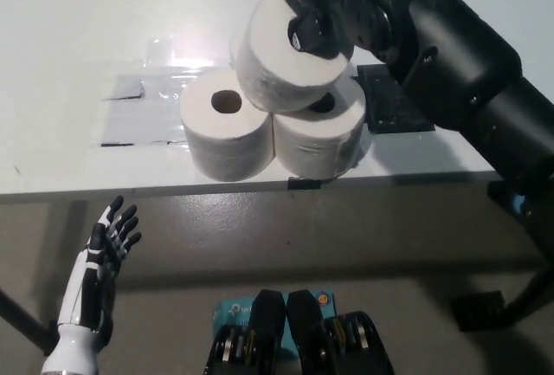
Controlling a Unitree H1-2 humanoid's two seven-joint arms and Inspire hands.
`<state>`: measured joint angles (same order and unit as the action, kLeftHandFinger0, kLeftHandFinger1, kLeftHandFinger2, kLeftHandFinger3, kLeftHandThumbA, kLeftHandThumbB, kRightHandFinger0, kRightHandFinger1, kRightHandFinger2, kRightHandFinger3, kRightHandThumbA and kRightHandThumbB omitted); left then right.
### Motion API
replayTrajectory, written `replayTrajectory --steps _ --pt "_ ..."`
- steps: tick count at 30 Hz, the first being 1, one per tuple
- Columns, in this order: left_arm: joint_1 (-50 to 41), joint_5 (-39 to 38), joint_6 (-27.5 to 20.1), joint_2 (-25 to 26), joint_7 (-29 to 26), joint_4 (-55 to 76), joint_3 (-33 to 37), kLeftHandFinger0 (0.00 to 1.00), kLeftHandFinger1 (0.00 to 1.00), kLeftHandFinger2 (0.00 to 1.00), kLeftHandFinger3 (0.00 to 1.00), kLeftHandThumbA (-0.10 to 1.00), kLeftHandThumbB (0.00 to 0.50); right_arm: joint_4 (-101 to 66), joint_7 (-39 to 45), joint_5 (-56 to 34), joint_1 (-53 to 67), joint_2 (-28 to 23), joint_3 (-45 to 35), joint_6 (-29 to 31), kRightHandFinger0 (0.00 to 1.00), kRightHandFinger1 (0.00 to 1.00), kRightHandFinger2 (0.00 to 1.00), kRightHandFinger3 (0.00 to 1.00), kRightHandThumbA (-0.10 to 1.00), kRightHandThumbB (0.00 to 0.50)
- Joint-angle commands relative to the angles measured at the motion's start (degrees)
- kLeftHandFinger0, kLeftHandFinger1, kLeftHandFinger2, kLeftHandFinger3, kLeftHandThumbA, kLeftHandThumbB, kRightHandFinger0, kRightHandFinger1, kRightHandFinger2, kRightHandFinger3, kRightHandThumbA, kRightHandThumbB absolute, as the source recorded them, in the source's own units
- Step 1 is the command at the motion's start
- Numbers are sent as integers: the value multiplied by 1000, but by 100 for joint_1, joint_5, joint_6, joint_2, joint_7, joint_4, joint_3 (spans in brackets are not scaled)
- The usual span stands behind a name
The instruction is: A few rolls of toilet paper are kept infront of the robot and the robot uses its right hand to lift one of the rolls and and places it on top of the other rolls to stack it.
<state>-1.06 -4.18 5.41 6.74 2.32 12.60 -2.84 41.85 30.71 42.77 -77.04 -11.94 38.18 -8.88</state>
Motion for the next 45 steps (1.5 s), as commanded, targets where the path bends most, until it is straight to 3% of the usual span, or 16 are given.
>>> replayTrajectory --steps 1,5,12,15,19,24,25,26,31,32,33,35,39,41,42,45 --pt "74 -72 -98 61 119 191 9 1000 1000 1000 1000 1000 141 110 219 -69 -573 33 -136 83 1000 1000 1000 1000 684 379" --pt "78 -12 -50 65 96 208 24 1000 1000 1000 1000 1000 113 229 248 -98 -753 11 -169 176 1000 1000 1000 1000 747 371" --pt "100 -41 -51 74 120 190 25 1000 1000 1000 1000 1000 127 328 442 -330 -1224 61 -487 69 1000 1000 1000 1000 714 383" --pt "102 -9 -8 80 124 210 49 1000 1000 1000 1000 1000 166 489 431 -507 -1411 109 -675 122 1000 1000 1000 1000 678 412" --pt "137 64 55 134 139 189 80 1000 1000 1000 1000 1000 231 669 438 -504 -1715 178 -766 83 1000 1000 1000 1000 697 410" --pt "155 101 66 93 96 196 118 1000 1000 1000 1000 1000 178 506 457 -564 -1848 76 -849 90 1000 1000 1000 1000 727 408" --pt "168 122 54 95 94 175 131 1000 1000 1000 1000 1000 185 404 451 -651 -1860 1 -951 96 888 1000 1000 1000 727 406" --pt "163 89 34 105 113 168 129 1000 1000 1000 1000 1000 182 115 509 -791 -1853 -147 -1137 8 1000 1000 1000 1000 726 393" --pt "275 137 80 190 89 217 94 1000 1000 1000 1000 1000 165 -1981 616 -1101 -1485 -1042 -2094 -412 1000 1000 1000 1000 904 329" --pt "321 93 103 205 104 218 74 1000 1000 1000 1000 1000 153 -2500 557 -1189 -1332 -1281 -2370 -436 1000 1000 1000 1000 958 315" --pt "400 40 100 208 118 172 55 1000 1000 1000 1000 1000 106 -3111 422 -1249 -1111 -1494 -2721 -500 1000 1000 1000 1000 991 292" --pt "466 2 84 187 130 121 57 1000 1000 1000 1000 1000 104 -4359 194 -1527 -435 -1752 -3585 -753 1000 1000 1000 1000 980 252" --pt "718 -42 121 198 139 45 39 1000 1000 1000 1000 1000 108 -6078 58 -1509 716 -2181 -4664 -956 1000 1000 1000 1000 1000 240" --pt "921 -27 193 194 121 -23 40 1000 1000 1000 1000 1000 92 -6933 -108 -1867 1447 -2181 -5524 -1028 1000 1000 1000 1000 1000 203" --pt "993 12 213 204 108 -55 45 1000 1000 1000 1000 1000 87 -7267 -283 -2084 1793 -2038 -5909 -1003 1000 1000 1000 1000 991 221" --pt "1145 58 161 212 96 -182 49 1000 1000 1000 1000 1000 64 -8033 -1179 -2661 2893 -1315 -6752 -502 1000 1000 1000 1000 915 199"
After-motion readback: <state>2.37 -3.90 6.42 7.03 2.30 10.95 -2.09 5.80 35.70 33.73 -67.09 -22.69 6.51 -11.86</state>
